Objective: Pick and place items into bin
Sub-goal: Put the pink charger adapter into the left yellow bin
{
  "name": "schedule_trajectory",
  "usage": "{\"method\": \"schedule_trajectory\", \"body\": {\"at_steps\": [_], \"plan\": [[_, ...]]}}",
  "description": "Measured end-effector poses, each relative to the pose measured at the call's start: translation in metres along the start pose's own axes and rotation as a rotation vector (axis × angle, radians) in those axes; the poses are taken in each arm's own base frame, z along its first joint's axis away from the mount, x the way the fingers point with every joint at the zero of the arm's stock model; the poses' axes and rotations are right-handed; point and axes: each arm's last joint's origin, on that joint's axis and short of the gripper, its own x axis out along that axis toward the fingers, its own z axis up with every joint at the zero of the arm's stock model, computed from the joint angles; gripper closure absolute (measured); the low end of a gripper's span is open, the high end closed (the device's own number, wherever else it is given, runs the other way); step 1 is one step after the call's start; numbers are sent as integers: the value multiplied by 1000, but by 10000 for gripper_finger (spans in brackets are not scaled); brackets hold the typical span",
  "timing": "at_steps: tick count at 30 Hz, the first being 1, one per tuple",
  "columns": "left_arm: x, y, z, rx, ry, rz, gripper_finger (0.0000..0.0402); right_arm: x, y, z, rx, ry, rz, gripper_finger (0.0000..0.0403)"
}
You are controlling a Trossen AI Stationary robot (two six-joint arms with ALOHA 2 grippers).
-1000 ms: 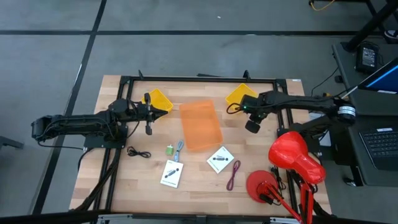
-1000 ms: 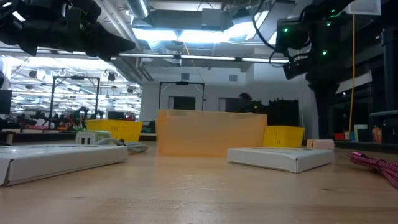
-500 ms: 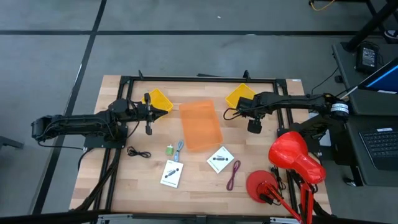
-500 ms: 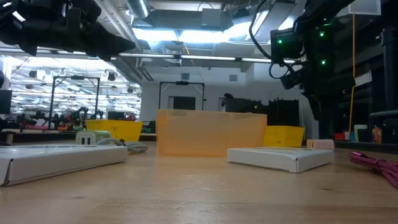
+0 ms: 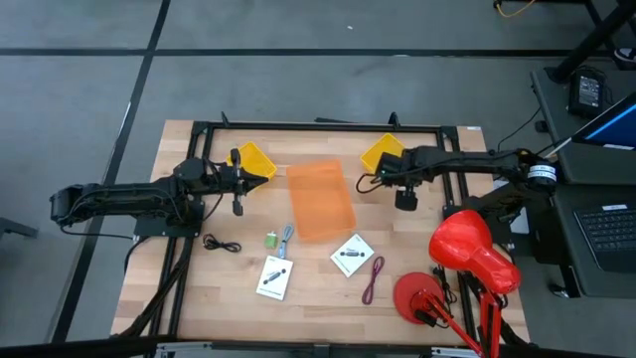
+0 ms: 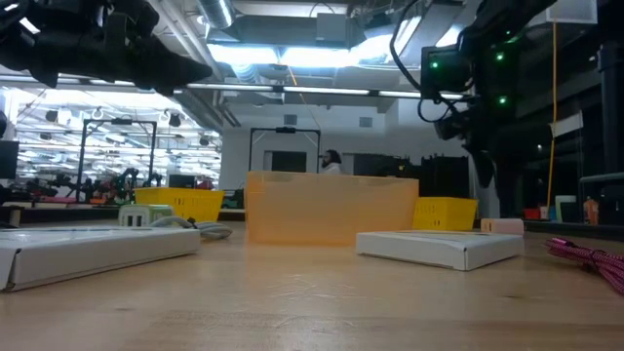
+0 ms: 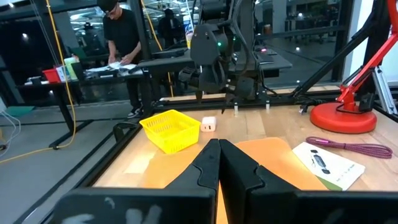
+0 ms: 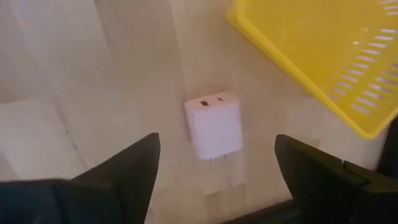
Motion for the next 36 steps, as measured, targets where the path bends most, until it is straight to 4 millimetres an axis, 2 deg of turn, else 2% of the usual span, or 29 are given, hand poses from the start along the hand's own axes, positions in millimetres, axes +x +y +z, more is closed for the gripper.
{"method": "schedule_trajectory", "body": {"at_steps": [8, 15, 23, 36], "plan": [[0, 0, -1, -1, 7, -1, 400, 4, -13, -3, 34, 4, 11, 104], [0, 0, -1, -2, 7, -1, 400, 25, -14, -12, 13, 11, 51, 104], [0, 0, -1, -3, 7, -1, 400, 39, -16, -16, -9, -22, 45, 104], [0, 0, -1, -3, 7, -1, 400, 43, -24, -20, 58, -39, 118, 104]]}}
